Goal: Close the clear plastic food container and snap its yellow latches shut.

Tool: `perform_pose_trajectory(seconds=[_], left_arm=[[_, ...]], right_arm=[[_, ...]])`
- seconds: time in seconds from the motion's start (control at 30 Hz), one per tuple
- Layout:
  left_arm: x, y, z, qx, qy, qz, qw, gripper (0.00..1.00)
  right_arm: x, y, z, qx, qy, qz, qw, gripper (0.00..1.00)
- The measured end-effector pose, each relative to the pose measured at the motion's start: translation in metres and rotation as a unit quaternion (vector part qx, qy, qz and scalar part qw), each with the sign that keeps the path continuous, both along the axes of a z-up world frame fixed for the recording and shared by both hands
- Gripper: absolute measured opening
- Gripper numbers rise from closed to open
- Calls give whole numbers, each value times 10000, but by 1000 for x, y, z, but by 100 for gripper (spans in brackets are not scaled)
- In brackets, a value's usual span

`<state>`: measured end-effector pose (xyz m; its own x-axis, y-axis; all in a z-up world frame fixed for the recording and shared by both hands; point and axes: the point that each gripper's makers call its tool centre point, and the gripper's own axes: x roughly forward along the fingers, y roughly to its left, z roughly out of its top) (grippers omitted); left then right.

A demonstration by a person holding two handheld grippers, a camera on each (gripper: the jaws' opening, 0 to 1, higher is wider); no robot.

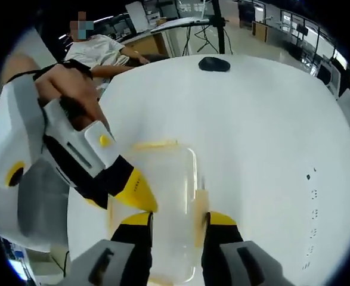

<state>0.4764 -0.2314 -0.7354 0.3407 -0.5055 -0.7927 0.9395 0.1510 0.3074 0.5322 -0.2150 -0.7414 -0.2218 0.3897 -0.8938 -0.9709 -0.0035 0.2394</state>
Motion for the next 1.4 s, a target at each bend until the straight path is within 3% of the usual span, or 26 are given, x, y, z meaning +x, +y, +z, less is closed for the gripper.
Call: perform_pose_trajectory(seconds=[0.03, 0.07, 0.2, 0.37, 0.4, 0.43, 0.73, 0.97, 1.2, 1.3, 1.4], left_arm=[[-2, -6, 1, -95, 16, -158, 9998, 36], [-1, -3, 2, -25, -8, -32, 10000, 36], [6, -1, -8, -41, -4, -38, 10000, 36], [5, -1, -4, -5, -37, -63, 10000, 36], [11, -2, -2, -41, -166, -46, 9998, 36], [7, -1, -3, -34, -71, -49, 10000, 36], [3, -1, -4, -55, -17, -48, 10000, 37], [2, -2, -2, 16, -58, -39, 10000, 38], [-1, -4, 3, -104, 216, 74, 9997, 40], [-5, -6, 4, -28, 224, -34, 9997, 38], [-8, -8, 6, 97, 195, -165, 9996, 37]], right_arm=[[6, -15, -5, -433, -90, -552, 9975, 29], [1, -2, -7, -80, 93, -24, 9999, 29], [-2, 1, -5, -2, 19, -107, 9999, 29], [-4, 0, -5, 21, 73, -148, 9999, 28], [-13, 27, 3, 611, 416, -102, 9972, 28], [-7, 9, 3, 172, 195, -189, 9995, 28], [-6, 0, 4, 198, 166, -178, 9995, 29], [-5, -7, 7, 121, -31, -236, 9996, 31], [-6, -8, 8, 95, -117, -318, 9994, 31], [-12, -13, 7, 44, -177, -215, 9996, 40], [-12, -11, 7, 68, -183, -211, 9996, 40]])
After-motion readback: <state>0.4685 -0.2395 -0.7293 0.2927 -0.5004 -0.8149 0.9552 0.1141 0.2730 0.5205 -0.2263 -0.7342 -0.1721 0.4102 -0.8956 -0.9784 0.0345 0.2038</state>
